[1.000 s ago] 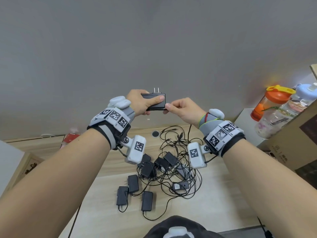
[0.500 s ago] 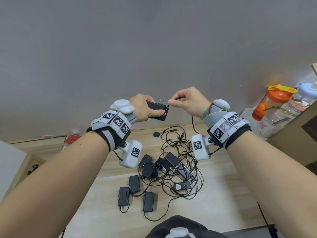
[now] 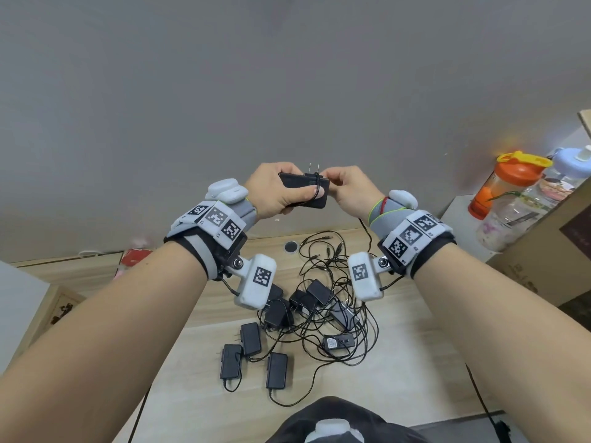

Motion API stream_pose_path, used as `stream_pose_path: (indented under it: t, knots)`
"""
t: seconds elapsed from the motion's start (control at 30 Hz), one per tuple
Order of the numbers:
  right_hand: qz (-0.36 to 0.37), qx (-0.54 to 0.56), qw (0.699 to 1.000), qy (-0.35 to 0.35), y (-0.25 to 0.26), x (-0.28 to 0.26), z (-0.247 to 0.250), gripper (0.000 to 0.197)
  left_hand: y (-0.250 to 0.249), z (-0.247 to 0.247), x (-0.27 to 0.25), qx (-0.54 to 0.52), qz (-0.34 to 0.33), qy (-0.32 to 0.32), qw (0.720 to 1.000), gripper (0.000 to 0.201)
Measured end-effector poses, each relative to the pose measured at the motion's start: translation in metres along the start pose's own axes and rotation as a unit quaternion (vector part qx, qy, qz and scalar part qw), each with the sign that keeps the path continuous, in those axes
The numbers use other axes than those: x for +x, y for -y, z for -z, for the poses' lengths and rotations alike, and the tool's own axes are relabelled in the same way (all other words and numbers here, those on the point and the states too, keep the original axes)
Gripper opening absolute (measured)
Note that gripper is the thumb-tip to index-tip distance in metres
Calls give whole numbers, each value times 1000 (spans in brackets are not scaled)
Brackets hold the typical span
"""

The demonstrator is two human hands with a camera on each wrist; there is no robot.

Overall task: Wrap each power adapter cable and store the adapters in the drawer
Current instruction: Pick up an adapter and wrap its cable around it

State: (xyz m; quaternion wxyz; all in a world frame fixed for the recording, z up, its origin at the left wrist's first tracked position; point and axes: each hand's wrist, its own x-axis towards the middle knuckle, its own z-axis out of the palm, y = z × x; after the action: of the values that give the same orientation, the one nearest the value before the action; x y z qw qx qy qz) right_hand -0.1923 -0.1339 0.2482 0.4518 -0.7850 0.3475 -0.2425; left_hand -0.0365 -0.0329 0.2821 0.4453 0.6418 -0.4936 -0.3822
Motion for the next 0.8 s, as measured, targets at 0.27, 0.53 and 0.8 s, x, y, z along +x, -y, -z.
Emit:
stream_pose_path:
  t: [0.27,0.53,0.8]
  knots:
    - [13,-58,997,51,13,-19,-8,28,-3,1,5,-56,8,-101,993,27]
    - [37,-120,989,74,35,-24,-3,25,7,14,11,39,36,-133,990,34]
    - [57,-63,996,39,37,-16,13,22,6,14,3,189,28,-85,978,29]
